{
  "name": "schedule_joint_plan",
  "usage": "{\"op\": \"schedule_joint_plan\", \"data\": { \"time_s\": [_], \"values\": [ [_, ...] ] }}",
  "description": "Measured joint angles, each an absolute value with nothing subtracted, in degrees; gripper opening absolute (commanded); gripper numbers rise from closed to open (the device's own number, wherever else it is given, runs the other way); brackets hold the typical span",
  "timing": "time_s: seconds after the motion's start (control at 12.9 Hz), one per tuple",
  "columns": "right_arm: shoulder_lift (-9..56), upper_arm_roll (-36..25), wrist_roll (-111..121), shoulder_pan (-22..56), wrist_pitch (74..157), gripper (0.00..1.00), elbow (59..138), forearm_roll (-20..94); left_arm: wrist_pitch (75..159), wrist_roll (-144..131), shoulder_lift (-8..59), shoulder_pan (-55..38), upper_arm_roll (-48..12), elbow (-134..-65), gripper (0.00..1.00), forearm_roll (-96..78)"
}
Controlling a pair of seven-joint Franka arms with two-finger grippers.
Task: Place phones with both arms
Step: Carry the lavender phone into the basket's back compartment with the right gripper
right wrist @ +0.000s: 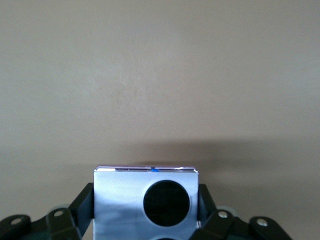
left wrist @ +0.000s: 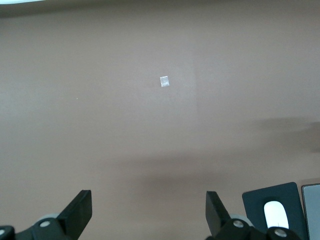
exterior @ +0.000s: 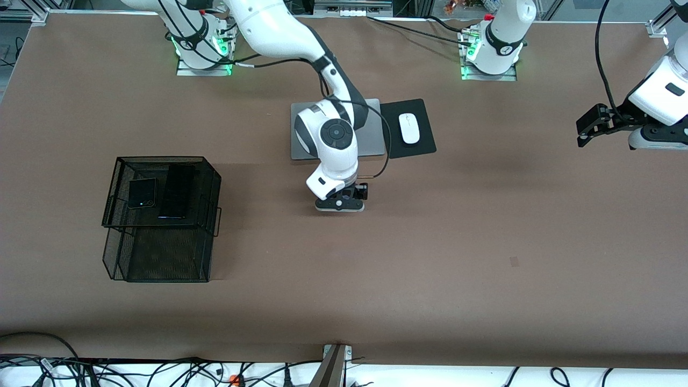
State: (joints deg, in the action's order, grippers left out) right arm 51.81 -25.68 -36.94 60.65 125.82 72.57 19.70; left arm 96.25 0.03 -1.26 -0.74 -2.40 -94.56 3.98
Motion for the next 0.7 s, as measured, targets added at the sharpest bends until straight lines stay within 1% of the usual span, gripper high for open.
{"op": "schedule_joint_plan", "data": {
  "time_s": [0.23, 0.39, 0.54, 0.7],
  "values": [
    [45.20, -28.85, -35.57, 58.78, 114.25, 0.00, 69.91, 19.71, 95.98, 0.07, -1.25, -0.65, -2.31, -94.55, 1.00, 3.98],
    [40.63, -29.90, -31.37, 55.81, 107.97, 0.00, 69.72, 19.71, 95.91, 0.07, -1.25, -0.65, -2.31, -94.55, 1.00, 3.92],
    [37.63, -30.33, -25.87, 51.60, 103.88, 0.00, 69.77, 19.71, 95.86, 0.07, -1.25, -0.64, -2.29, -94.54, 1.00, 3.43],
    [36.35, -30.86, -18.62, 46.00, 101.22, 0.00, 69.88, 19.70, 95.84, 0.07, -1.25, -0.63, -2.28, -94.54, 1.00, 3.30]
  ]
}}
